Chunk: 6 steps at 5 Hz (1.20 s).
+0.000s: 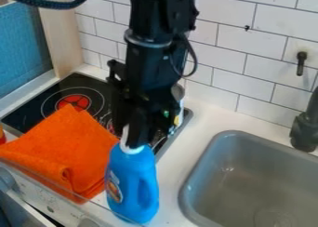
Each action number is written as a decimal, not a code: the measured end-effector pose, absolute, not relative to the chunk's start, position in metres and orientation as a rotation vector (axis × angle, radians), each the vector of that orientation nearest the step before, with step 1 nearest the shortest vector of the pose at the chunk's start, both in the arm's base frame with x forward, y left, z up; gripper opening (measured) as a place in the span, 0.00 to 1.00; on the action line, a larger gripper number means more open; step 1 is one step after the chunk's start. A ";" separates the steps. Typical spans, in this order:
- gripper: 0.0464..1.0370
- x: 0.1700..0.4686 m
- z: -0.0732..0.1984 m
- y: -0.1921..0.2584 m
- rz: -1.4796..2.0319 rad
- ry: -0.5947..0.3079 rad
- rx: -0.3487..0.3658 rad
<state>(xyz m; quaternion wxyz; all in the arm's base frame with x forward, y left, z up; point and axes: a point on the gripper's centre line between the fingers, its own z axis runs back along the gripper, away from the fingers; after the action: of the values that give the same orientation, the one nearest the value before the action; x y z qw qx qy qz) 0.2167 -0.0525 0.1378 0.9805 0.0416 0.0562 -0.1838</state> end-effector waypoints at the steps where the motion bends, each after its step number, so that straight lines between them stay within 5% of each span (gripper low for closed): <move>1: 0.36 0.219 0.137 -0.059 -0.343 0.060 0.080; 3: 0.43 0.223 0.137 -0.065 -0.228 0.048 0.056; 4: 0.76 0.220 0.137 -0.064 -0.185 0.072 0.058; 5: 0.97 0.218 0.142 -0.055 -0.152 0.086 0.086; 6: 0.97 0.218 0.168 -0.039 -0.100 0.034 0.107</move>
<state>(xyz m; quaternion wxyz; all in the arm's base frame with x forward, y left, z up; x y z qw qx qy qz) 0.2177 -0.0389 0.1676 0.9972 0.0532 0.0172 -0.0501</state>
